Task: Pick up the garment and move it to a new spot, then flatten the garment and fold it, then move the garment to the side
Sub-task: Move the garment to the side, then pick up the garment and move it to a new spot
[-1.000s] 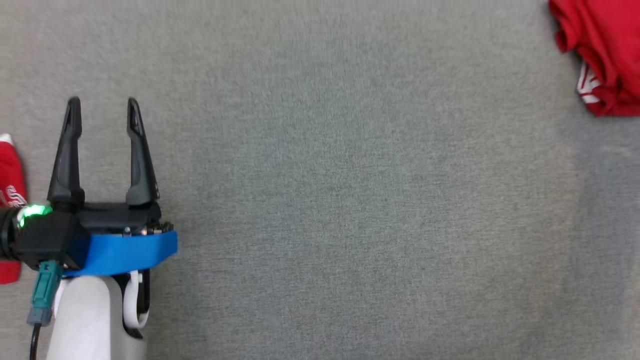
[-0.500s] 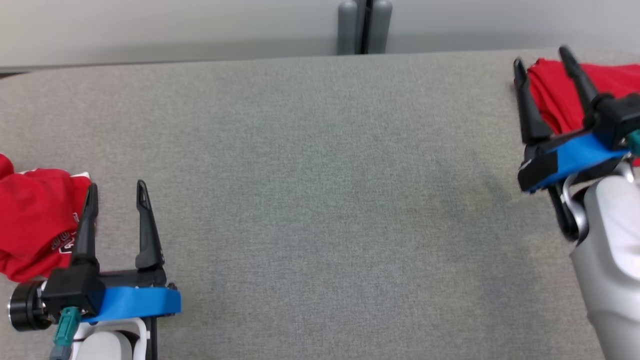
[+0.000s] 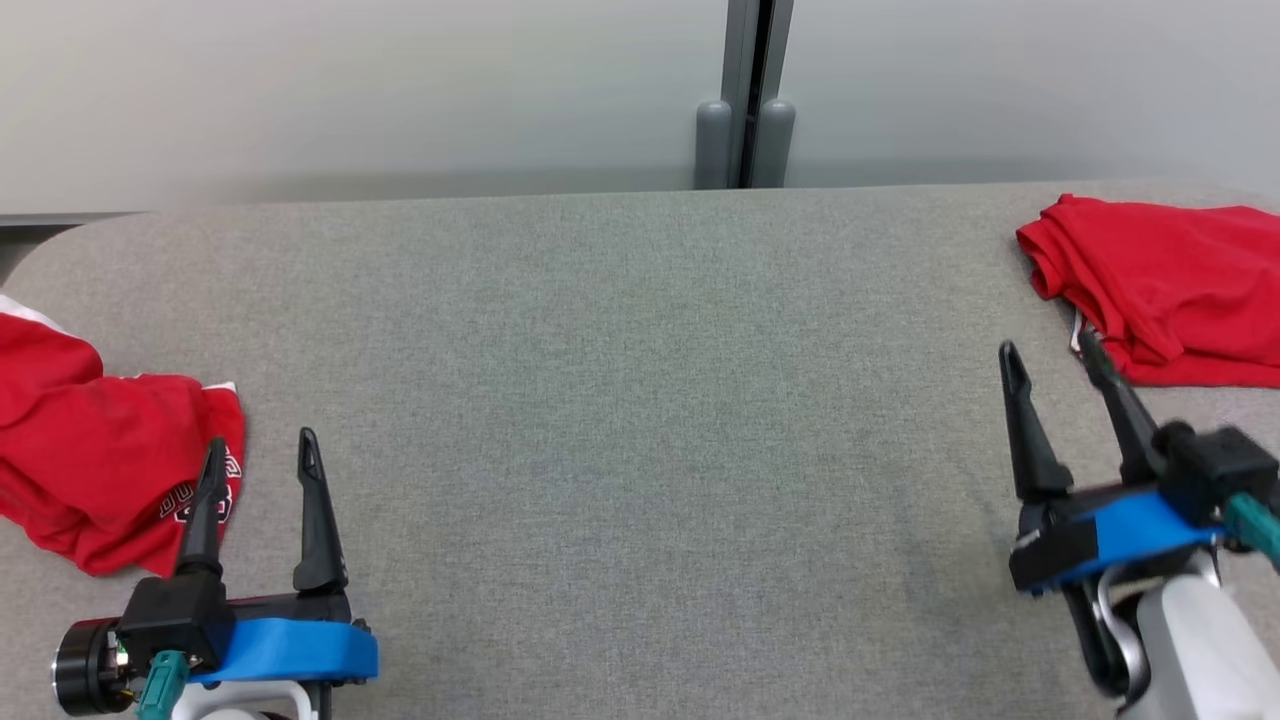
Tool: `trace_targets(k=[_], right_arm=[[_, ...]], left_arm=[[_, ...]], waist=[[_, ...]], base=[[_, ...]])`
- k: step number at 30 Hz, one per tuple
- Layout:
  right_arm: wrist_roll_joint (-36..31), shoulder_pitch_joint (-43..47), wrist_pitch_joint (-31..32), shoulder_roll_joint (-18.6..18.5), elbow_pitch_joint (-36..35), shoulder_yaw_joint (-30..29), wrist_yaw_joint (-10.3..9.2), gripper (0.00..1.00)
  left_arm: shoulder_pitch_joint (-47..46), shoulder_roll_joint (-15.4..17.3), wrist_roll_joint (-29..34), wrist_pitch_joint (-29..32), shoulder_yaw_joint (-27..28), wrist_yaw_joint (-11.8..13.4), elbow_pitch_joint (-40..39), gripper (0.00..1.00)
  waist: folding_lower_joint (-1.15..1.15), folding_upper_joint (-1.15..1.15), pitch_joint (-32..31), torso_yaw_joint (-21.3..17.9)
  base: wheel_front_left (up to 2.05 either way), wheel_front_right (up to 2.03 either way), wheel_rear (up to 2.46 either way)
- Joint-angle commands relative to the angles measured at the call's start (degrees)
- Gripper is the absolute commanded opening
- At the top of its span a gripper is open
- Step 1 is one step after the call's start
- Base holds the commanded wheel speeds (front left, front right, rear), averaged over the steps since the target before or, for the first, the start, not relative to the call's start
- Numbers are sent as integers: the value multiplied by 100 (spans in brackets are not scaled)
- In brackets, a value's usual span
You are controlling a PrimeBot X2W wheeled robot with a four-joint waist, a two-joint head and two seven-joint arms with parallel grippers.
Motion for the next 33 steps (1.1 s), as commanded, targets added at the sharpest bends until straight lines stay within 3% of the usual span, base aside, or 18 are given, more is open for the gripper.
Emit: trace_targets(k=[1,18,33], right_arm=[[-22,182,-25,52,-71,-32,1,100],[-358,1849,412,721,-1738,-419,1,100],[-272,1985,513,773,-1847,-403,1,100]], left_arm=[[39,-7,7,-24,-14,-7,16,100],[209,-51,-59,-24,-109,-54,278,100],[199,-32,-4,-24,-121,-69,282,100]], waist=[[1,0,-47,-7],[1,0,-322,75],[1,0,-309,101]], base=[[0,0,0],[0,0,0],[0,0,0]])
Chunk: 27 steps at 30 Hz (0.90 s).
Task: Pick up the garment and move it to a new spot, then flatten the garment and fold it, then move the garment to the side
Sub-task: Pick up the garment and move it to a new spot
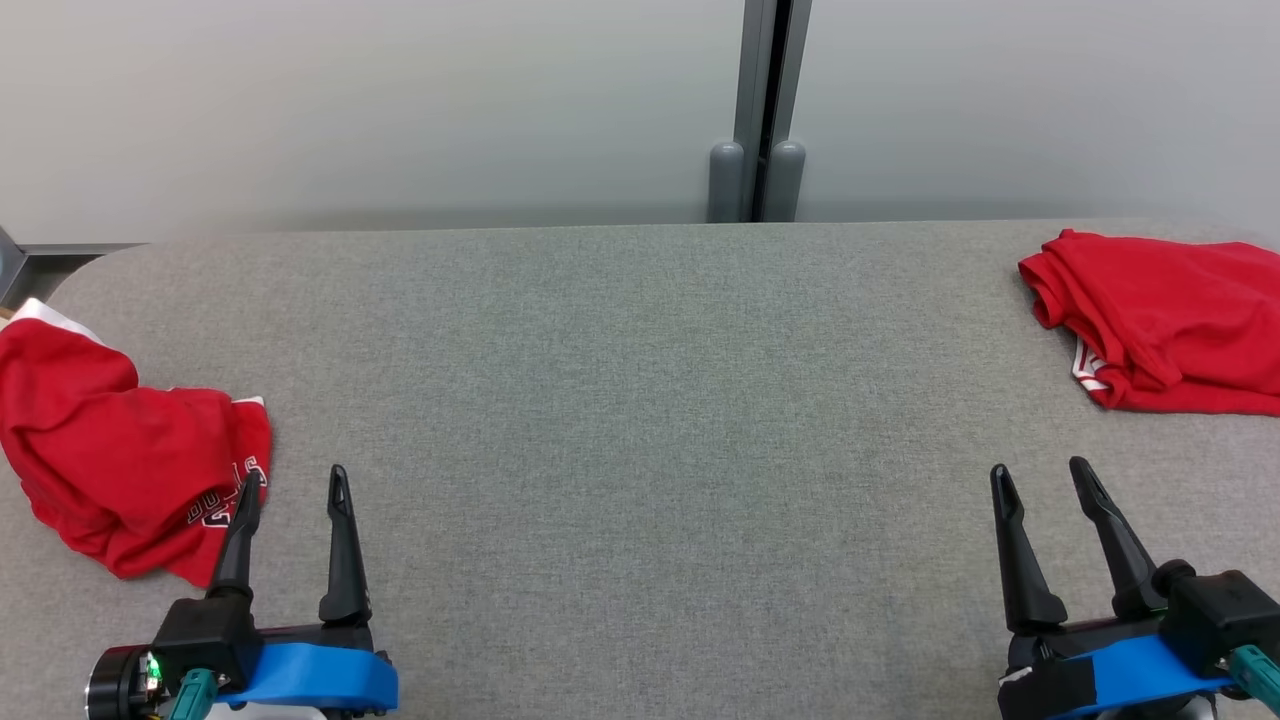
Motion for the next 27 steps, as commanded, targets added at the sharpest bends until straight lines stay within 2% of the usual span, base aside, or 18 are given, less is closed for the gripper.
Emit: trace_targets(k=[1,15,27], right_arm=[[28,89,24,14,0,0,1,100],[51,96,11,13,95,-2,1,100],[70,53,-4,11,205,133,1,100]], left_arm=[[16,23,14,-24,-3,3,7,100],[-62,34,0,-24,53,42,13,100],[-73,48,-33,-24,145,110,11,100]], waist=[[0,0,0,5],[0,0,46,168],[0,0,138,837]], base=[[0,0,0],[0,0,0],[0,0,0]])
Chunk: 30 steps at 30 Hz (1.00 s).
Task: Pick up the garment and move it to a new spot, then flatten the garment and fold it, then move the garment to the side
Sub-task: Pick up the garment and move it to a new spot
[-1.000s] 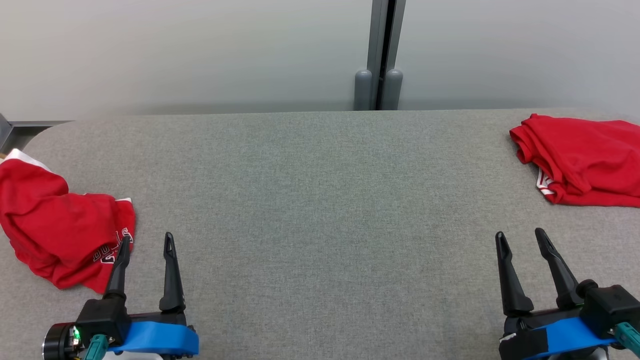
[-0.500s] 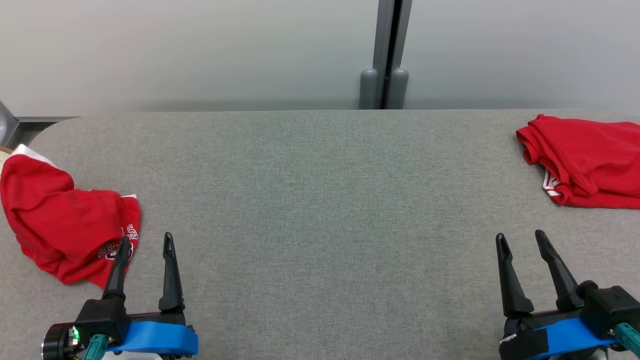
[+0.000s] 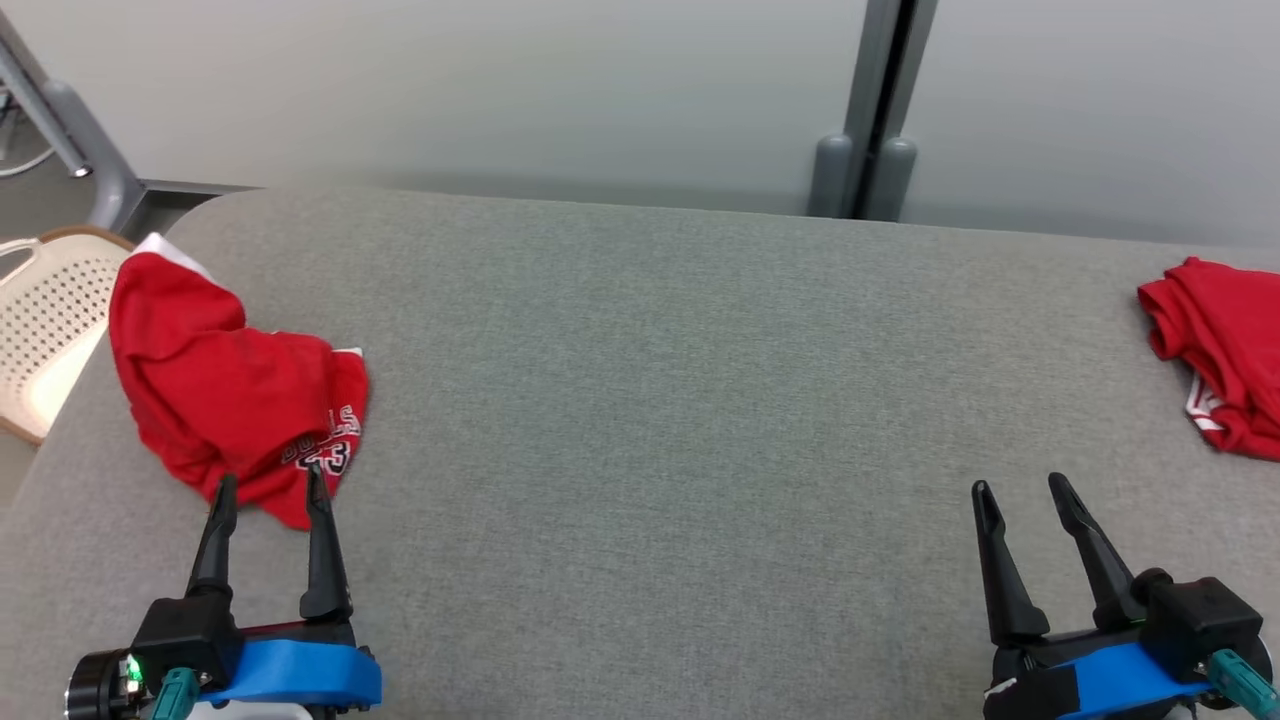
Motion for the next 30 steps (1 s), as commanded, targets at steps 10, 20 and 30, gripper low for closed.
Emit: trace_targets(k=[10,20,30], right_arm=[[-85,-108,22,5,64,83,1,100],[-113,-127,37,4,110,169,1,100],[-155,-170,83,4,140,243,1,100]], left_arm=[[-29,34,-76,-25,100,85,-1,100],[27,32,-144,-25,210,121,-34,100],[136,30,-161,-25,332,167,-47,100]], waist=[[0,0,94,857],[0,0,132,1410],[0,0,112,1584]], base=[[0,0,0],[0,0,0],[0,0,0]])
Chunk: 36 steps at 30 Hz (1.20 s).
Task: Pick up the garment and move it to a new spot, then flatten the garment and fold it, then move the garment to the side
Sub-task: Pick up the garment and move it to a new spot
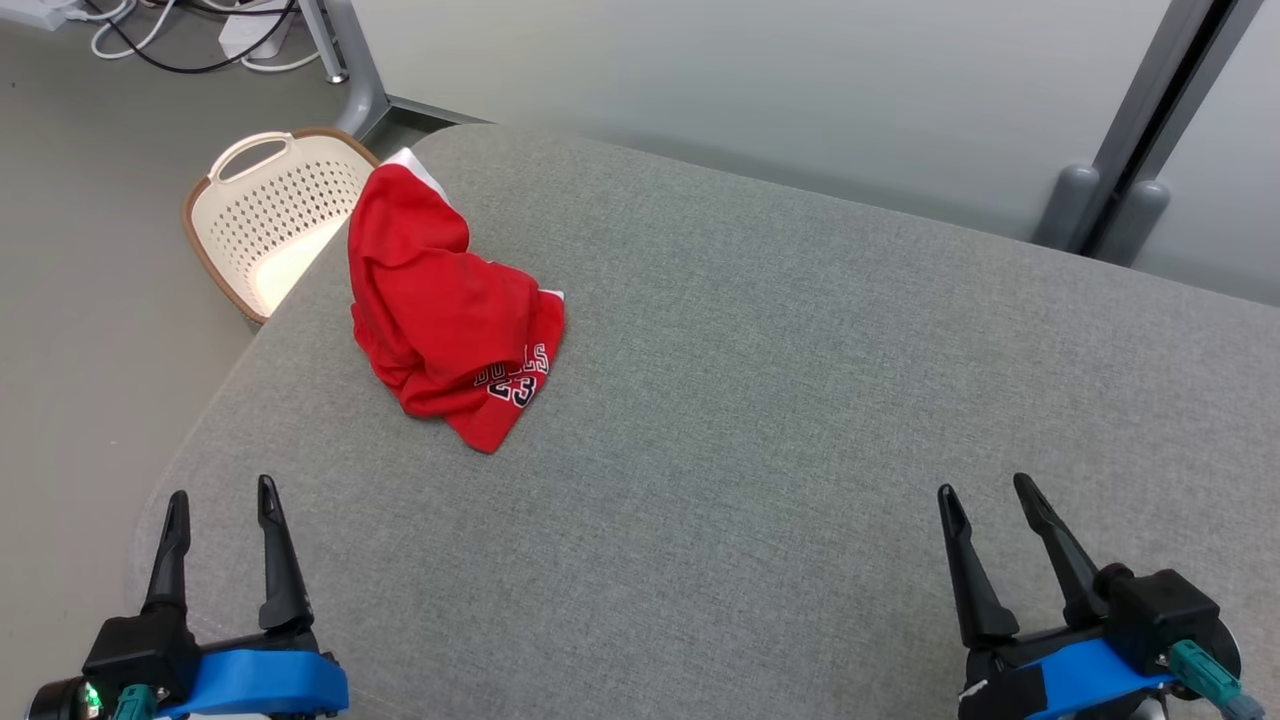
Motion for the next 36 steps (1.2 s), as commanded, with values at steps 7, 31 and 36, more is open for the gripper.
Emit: trace_targets(k=[7,31,36], right_arm=[[-99,-117,54,1,-59,42,1,100],[-535,-889,335,-175,-1015,-67,1,100],[-576,-959,324,-202,-1146,-111,1,100]], left_arm=[[-83,-11,-82,-24,68,17,27,100],[-3607,1447,-525,240,887,-242,2036,100],[-4005,1814,-657,743,850,-412,2942,100]], waist=[[0,0,85,-237],[0,0,1919,-1757],[0,0,2172,-1893]], base=[[0,0,0],[0,0,0],[0,0,0]])
